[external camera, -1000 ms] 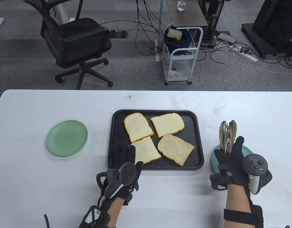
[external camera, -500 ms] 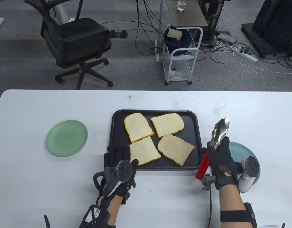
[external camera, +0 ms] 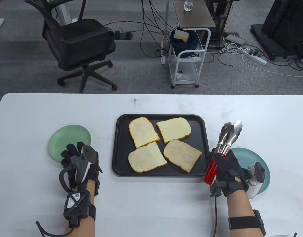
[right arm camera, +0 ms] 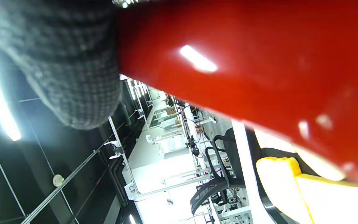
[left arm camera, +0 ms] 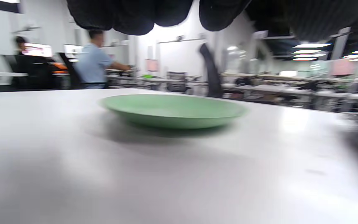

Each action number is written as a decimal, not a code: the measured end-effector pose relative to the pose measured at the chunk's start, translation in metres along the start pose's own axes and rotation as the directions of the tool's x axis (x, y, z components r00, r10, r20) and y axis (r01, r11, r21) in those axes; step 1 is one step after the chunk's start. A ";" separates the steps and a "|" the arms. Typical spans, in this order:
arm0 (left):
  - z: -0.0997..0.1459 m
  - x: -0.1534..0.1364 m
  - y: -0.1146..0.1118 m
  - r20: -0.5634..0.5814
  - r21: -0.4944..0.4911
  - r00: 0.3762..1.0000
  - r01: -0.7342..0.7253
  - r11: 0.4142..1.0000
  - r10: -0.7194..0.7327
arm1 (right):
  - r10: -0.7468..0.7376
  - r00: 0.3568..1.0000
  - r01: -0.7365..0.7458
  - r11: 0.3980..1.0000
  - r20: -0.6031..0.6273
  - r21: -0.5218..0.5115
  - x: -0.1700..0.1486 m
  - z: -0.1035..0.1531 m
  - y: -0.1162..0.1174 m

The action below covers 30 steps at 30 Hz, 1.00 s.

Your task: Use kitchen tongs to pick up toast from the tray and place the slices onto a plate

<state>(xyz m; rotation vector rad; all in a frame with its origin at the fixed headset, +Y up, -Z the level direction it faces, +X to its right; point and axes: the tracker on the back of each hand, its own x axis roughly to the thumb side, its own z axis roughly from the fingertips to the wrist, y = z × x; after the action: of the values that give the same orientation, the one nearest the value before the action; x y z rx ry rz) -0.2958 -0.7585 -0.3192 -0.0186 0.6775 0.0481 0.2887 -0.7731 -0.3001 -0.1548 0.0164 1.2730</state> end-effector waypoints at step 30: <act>-0.084 -0.096 -0.030 -0.466 -0.124 0.456 -0.882 0.455 0.758 | 0.039 0.999 -0.039 0.998 -0.003 0.058 0.006 0.001 0.002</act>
<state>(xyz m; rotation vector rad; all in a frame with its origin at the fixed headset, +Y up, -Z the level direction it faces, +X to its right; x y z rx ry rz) -0.4216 -0.7949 -0.3248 -0.0344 0.9803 1.1958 0.2884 -0.7663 -0.3004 -0.1070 0.0601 1.3096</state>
